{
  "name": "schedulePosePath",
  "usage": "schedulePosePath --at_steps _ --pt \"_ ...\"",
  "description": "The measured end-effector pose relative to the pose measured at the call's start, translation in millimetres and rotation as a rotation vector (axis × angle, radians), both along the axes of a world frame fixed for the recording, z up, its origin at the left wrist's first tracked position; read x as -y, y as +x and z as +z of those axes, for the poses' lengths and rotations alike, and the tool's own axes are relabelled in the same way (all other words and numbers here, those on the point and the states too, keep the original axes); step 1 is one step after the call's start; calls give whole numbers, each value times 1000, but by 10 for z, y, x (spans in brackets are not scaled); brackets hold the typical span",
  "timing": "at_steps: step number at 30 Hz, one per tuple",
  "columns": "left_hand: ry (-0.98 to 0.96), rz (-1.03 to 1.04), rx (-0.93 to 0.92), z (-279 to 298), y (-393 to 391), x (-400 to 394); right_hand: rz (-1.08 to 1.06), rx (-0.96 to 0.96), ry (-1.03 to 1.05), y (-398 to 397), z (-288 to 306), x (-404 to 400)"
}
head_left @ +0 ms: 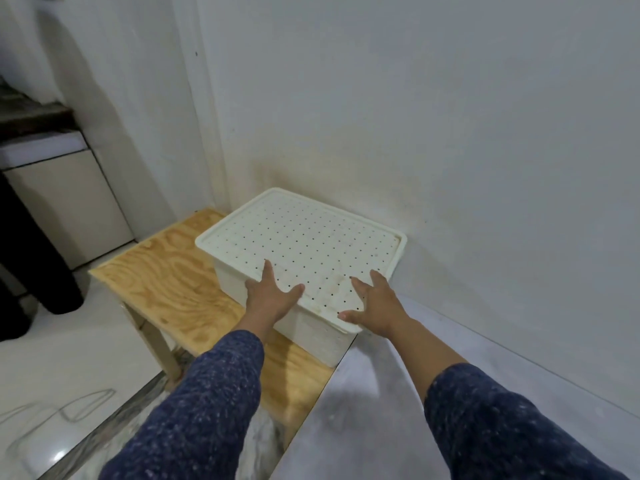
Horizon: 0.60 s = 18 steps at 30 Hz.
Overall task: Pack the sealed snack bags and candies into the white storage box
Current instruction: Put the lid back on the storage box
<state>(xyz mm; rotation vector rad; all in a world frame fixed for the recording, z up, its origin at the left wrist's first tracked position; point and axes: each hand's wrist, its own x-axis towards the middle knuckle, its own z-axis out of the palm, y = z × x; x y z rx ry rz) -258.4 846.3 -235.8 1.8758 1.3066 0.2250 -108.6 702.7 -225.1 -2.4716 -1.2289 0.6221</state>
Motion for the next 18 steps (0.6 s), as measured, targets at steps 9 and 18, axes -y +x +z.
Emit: schedulePosePath --at_steps 9,18 --pt "-79 -116 -224 -91 95 -200 29 -64 -67 45 -69 -12" --pt "7 56 79 -147 110 -44 -44 -184 1 75 -94 41"
